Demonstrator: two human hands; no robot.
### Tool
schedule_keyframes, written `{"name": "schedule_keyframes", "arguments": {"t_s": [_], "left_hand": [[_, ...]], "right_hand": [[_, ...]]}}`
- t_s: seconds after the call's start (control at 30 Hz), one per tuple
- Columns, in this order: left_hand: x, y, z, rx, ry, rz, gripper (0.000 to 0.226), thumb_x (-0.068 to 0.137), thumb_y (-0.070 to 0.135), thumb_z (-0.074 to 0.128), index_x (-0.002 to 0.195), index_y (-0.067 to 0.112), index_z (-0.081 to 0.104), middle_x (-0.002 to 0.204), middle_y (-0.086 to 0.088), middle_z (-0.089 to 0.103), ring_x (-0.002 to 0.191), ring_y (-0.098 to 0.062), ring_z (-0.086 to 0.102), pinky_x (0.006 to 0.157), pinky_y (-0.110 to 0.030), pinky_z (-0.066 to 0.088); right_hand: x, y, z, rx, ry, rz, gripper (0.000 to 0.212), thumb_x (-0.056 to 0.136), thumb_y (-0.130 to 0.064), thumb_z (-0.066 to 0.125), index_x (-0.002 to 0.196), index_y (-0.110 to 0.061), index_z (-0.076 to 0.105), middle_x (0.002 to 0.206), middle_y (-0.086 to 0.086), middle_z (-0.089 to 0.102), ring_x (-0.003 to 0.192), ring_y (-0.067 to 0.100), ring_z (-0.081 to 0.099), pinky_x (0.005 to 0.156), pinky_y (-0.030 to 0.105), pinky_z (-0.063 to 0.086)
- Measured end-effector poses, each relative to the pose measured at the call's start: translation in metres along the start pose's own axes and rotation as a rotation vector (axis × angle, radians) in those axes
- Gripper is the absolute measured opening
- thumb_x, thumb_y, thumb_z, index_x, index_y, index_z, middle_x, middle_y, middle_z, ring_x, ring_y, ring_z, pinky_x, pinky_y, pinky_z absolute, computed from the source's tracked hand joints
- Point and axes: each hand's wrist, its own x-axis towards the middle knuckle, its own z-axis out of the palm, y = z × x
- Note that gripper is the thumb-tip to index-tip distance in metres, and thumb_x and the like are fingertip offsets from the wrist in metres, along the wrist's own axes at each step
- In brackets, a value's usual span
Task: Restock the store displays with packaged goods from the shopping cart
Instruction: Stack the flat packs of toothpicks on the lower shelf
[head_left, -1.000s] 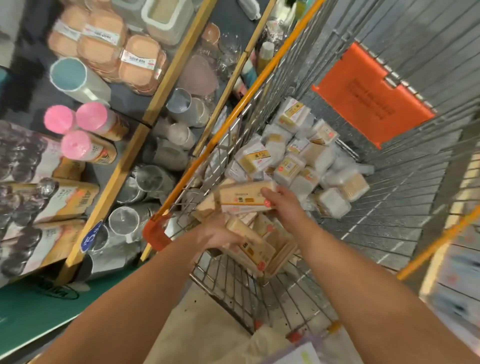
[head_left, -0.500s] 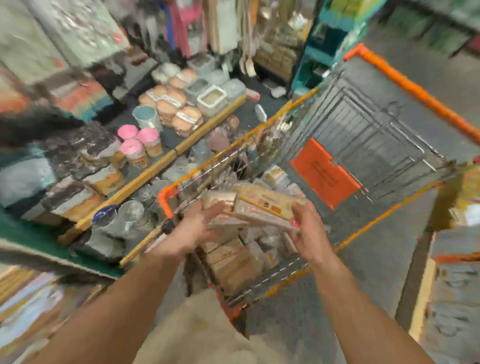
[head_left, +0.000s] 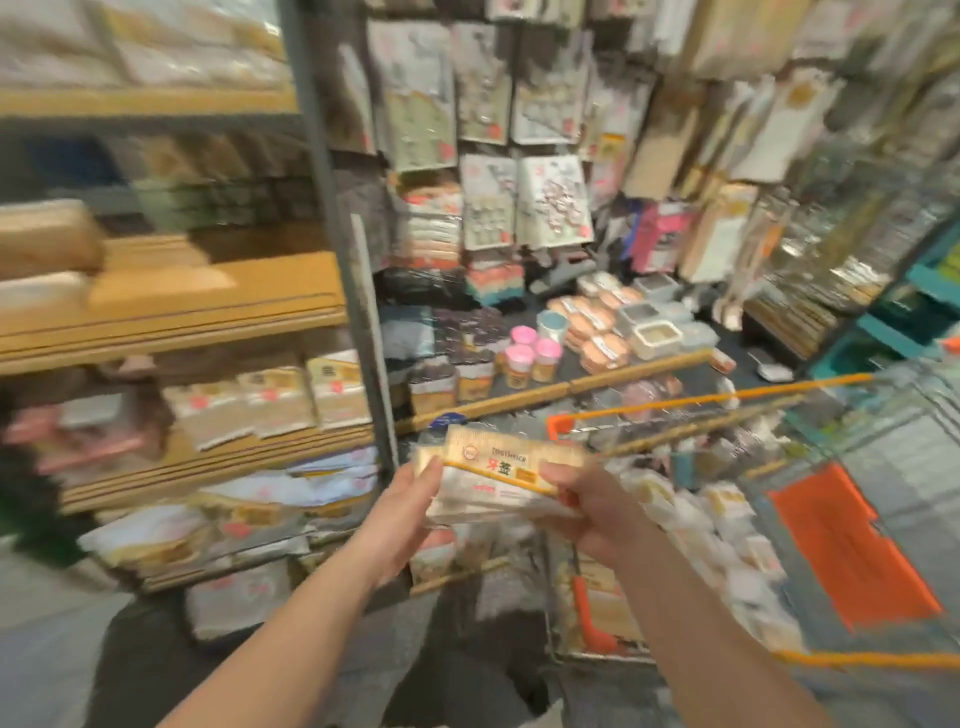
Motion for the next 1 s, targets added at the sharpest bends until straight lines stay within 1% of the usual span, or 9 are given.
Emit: {"name": "schedule_keyframes", "arguments": {"t_s": [0.13,0.2,0.3,0.4,0.53,0.63,0.77,0.9,1.0], "left_hand": [[-0.039,0.030,-0.054,-0.107,0.105,0.028,0.068,0.082,0.068,0.038,0.127,0.021,0.059,0.111,-0.003,0.074,0.103,-0.021,0.068,0.084,-0.042,0.054],[-0.057,0.044,-0.088,-0.111,0.130,0.049,0.080,0.073,0.072,0.039,0.127,0.017,0.061,0.119,-0.010,0.071,0.111,-0.026,0.066,0.093,-0.045,0.053],[-0.084,0.063,-0.144,-0.110,0.173,0.088,0.089,0.064,0.079,0.061,0.130,0.019,0.053,0.126,-0.008,0.065,0.111,-0.023,0.064,0.067,-0.030,0.057],[-0.098,0.080,-0.212,-0.014,0.206,0.115,0.101,0.038,0.083,0.076,0.124,0.033,0.057,0.138,0.000,0.058,0.129,-0.025,0.051,0.080,-0.032,0.053],[-0.106,0.115,-0.276,-0.010,0.172,0.148,0.084,0.046,0.063,0.078,0.120,0.027,0.060,0.113,0.003,0.073,0.107,-0.016,0.065,0.083,-0.035,0.053],[-0.098,0.133,-0.319,-0.059,0.186,0.199,0.069,0.060,0.050,0.075,0.123,0.031,0.056,0.108,0.005,0.075,0.104,-0.015,0.068,0.084,-0.038,0.054],[-0.090,0.140,-0.379,-0.180,0.270,0.245,0.081,0.055,0.051,0.078,0.129,0.033,0.051,0.106,0.003,0.075,0.104,-0.021,0.068,0.085,-0.040,0.051],[-0.088,0.136,-0.422,-0.287,0.344,0.219,0.067,0.062,0.044,0.067,0.126,0.033,0.051,0.092,0.005,0.077,0.097,-0.017,0.066,0.078,-0.036,0.045],[-0.092,0.132,-0.437,-0.290,0.367,0.204,0.075,0.053,0.045,0.075,0.123,0.033,0.050,0.088,0.006,0.077,0.092,-0.015,0.064,0.077,-0.035,0.043]], "right_hand": [[0.022,0.000,0.076,-0.032,-0.131,-0.002,0.076,0.071,-0.007,0.083,0.137,-0.006,0.045,0.107,0.013,0.073,0.081,0.023,0.073,0.065,0.031,0.059],[0.029,0.004,0.120,-0.058,-0.193,-0.034,0.094,0.045,-0.021,0.099,0.125,-0.017,0.050,0.096,0.005,0.076,0.082,0.019,0.073,0.078,0.035,0.057],[0.041,0.014,0.179,-0.098,-0.295,-0.072,0.117,0.023,-0.032,0.102,0.127,-0.022,0.050,0.111,0.011,0.072,0.100,0.028,0.069,0.101,0.046,0.047],[0.059,0.022,0.246,-0.188,-0.316,-0.114,0.106,0.038,-0.024,0.096,0.134,-0.024,0.051,0.120,0.014,0.069,0.116,0.037,0.062,0.112,0.055,0.036],[0.083,0.024,0.325,-0.276,-0.292,-0.187,0.100,0.029,-0.037,0.097,0.120,-0.039,0.057,0.129,0.010,0.063,0.117,0.034,0.061,0.110,0.055,0.038],[0.102,0.024,0.373,-0.266,-0.301,-0.234,0.098,0.036,-0.031,0.089,0.126,-0.030,0.051,0.121,0.013,0.068,0.117,0.035,0.061,0.111,0.055,0.036],[0.130,0.025,0.430,-0.370,-0.367,-0.228,0.099,0.056,-0.027,0.090,0.142,-0.015,0.042,0.127,0.015,0.064,0.111,0.027,0.061,0.107,0.047,0.041],[0.162,0.015,0.468,-0.389,-0.425,-0.080,0.059,0.084,-0.047,0.065,0.130,-0.011,0.055,0.121,0.011,0.068,0.115,0.026,0.063,0.106,0.046,0.045],[0.196,-0.010,0.491,-0.465,-0.377,-0.183,0.050,0.084,-0.046,0.060,0.121,-0.013,0.061,0.112,0.008,0.066,0.105,0.025,0.060,0.097,0.039,0.047]]}}
